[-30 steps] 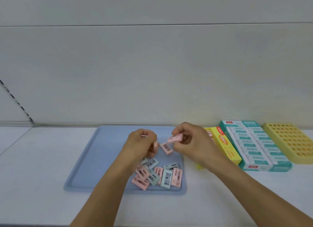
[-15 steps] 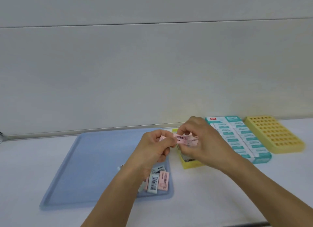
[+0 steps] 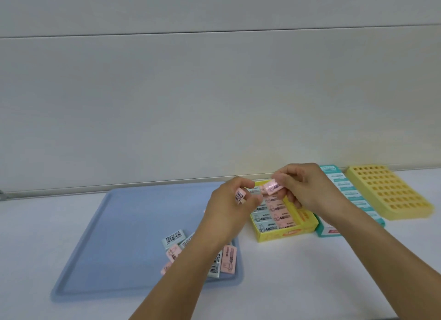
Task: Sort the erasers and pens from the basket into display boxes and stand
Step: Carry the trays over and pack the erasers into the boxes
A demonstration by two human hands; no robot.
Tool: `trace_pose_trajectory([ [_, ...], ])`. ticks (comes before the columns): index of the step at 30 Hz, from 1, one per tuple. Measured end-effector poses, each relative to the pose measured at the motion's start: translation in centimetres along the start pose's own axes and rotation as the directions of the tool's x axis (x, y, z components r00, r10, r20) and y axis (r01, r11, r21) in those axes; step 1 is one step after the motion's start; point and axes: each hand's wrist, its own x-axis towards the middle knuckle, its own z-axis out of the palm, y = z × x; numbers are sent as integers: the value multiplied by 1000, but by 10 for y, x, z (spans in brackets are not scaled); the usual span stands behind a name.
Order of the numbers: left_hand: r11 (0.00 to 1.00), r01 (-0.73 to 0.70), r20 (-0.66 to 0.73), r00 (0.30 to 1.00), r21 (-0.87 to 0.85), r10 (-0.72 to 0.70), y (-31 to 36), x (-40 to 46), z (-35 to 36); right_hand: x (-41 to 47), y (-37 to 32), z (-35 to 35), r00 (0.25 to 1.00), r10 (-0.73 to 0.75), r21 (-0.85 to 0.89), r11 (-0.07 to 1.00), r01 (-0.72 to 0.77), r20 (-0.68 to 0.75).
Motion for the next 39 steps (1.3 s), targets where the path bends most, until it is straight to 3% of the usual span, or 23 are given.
trace_pose_trajectory([
  [3, 972, -86, 0, 996, 218, 88, -8, -1, 2, 5, 4, 3, 999, -30, -310, 951, 24, -15],
  [9, 859, -191, 52, 981, 476, 189, -9, -4, 7, 7, 14, 24, 986, -118, -469, 882, 49, -119],
  [16, 857, -169, 79, 986, 486, 150, -9, -5, 6, 3, 20, 31, 946, -245, -587, 806, 77, -212],
  [19, 854, -163, 82, 987, 494, 141, -8, -5, 6, 3, 19, 29, 944, -295, -675, 728, 123, -146],
  [24, 859, -161, 87, 987, 485, 136, -9, -6, 4, 1, 23, 19, 968, -250, -771, 615, 164, 6],
  [28, 866, -135, 101, 990, 481, 98, -7, -7, 4, 1, 21, 18, 964, -262, -796, 575, 189, 39],
  [30, 921, -119, 98, 991, 371, 89, -6, -7, 4, 0, 21, 19, 960, -275, -801, 565, 198, 44],
  [32, 1000, -29, 60, 998, 11, 28, -4, -7, 0, -3, 24, 18, 948, -318, -738, 641, 210, -6],
  [35, 911, 125, 117, 990, -394, -85, 2, -6, -7, -9, 18, 20, 910, -397, -393, 860, 325, -117],
  [37, 866, 155, 147, 985, -475, -95, 2, -5, -8, -12, 8, 24, 891, -436, -214, 889, 404, -130],
  [39, 858, 167, 186, 979, -486, -86, 3, -6, -9, -14, 0, 24, 869, -488, -220, 859, 462, -83],
])
